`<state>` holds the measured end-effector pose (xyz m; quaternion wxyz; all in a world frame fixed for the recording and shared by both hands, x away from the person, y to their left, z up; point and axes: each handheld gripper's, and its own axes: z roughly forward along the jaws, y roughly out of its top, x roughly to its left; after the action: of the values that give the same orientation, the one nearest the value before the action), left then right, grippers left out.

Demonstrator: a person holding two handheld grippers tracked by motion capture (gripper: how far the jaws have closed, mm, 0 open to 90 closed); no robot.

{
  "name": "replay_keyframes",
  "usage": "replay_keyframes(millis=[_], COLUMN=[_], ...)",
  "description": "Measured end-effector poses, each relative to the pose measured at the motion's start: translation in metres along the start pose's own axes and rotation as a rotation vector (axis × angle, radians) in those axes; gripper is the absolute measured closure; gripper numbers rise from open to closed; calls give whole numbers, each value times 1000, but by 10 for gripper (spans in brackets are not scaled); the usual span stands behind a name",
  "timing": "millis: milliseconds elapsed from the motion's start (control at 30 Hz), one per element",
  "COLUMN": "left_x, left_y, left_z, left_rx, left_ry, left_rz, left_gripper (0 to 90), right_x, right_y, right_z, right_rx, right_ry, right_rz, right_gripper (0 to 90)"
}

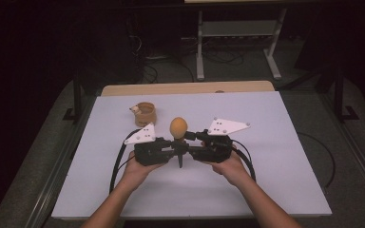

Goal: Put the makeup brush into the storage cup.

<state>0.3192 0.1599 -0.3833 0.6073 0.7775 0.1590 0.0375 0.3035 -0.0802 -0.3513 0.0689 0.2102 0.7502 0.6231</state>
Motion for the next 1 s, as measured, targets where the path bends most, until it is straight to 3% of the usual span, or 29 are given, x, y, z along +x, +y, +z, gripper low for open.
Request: replay_keyframes(millis=[267,533,733,1000], left_x=[2,3,4,6], left_y=[0,1,1,1], left_z=[-3,-6,-8,-11], left_rx=[11,11,21,14], left_ry=[9,13,21,23], left_rz=[10,6,3,-4], left_gripper=[729,729,729,729], right_x=[-4,-8,-10,-14], right_y=[1,0,-3,-18], right_z=[-3,-12,-23,-48], right_rx=[14,28,17,31], right_ry=[-27,-56,-94,-181], right_rz=[28,34,32,24], right_gripper=[297,159,136,133])
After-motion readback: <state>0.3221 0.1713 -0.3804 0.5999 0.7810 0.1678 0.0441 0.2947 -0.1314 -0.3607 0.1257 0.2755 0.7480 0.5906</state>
